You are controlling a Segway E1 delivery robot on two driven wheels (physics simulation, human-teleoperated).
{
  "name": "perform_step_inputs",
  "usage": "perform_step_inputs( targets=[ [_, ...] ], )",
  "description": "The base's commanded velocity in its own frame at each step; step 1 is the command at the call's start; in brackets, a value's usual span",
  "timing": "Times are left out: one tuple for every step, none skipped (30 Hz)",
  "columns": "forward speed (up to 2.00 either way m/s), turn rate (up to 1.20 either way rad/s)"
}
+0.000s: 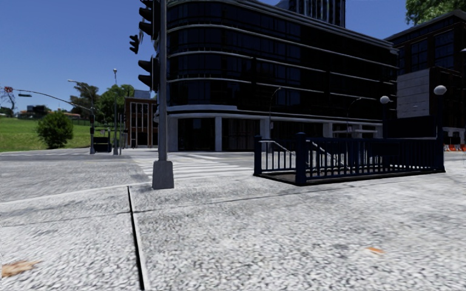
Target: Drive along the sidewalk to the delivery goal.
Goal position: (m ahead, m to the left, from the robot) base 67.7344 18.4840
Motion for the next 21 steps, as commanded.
perform_step_inputs(
  targets=[
    [2.0, -0.42],
    [2.0, 0.0],
    [2.0, 0.0],
    [2.0, 0.0],
    [2.0, 0.0],
    [2.0, 0.0],
    [2.0, 0.0],
    [2.0, 0.0],
    [2.0, 0.0],
    [2.0, 0.0],
    [2.0, 0.0],
    [2.0, 0.0],
    [2.0, 0.0],
    [2.0, 0.0],
    [2.0, 0.0],
    [2.0, 0.0],
    [2.0, 0.0],
    [2.0, 0.0],
    [2.0, 0.0],
    [2.0, 0.0],
    [2.0, 0.0]
  ],
)
